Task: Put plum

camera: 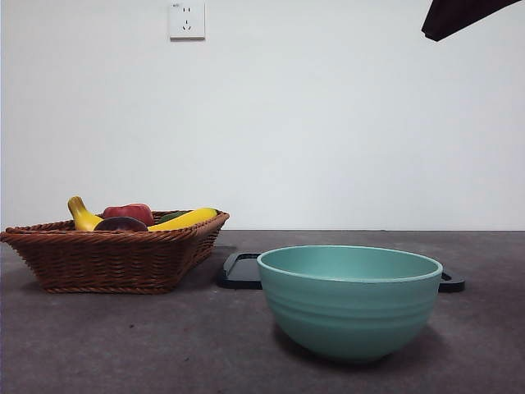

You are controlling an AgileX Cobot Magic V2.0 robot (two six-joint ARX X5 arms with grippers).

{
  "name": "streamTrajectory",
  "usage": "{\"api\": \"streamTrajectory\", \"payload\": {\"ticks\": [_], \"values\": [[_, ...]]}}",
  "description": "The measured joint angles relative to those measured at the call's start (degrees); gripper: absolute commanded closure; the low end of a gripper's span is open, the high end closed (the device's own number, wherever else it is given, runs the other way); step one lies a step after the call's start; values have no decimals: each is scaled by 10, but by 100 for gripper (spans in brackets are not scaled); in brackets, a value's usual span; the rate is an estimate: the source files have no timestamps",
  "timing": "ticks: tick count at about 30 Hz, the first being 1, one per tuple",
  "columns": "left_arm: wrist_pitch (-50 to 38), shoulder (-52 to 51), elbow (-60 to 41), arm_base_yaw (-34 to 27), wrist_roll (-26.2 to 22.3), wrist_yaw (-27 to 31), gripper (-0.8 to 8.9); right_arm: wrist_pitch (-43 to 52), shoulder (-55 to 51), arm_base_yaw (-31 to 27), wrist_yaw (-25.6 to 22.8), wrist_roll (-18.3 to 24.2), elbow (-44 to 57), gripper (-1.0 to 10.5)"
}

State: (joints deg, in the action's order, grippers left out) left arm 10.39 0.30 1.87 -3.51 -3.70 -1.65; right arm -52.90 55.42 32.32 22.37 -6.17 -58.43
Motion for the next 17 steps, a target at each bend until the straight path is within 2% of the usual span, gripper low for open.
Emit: {"api": "streamTrajectory", "payload": {"ticks": [5,10,12,17], "values": [[0,0,0,0,0,0,806,21,-4,-17,-14,23,0,942],[0,0,0,0,0,0,807,141,-51,-88,-29,62,23,942],[0,0,0,0,0,0,807,190,-82,-127,-29,69,50,942],[0,0,0,0,0,0,807,351,-201,-282,-33,80,202,942]]}}
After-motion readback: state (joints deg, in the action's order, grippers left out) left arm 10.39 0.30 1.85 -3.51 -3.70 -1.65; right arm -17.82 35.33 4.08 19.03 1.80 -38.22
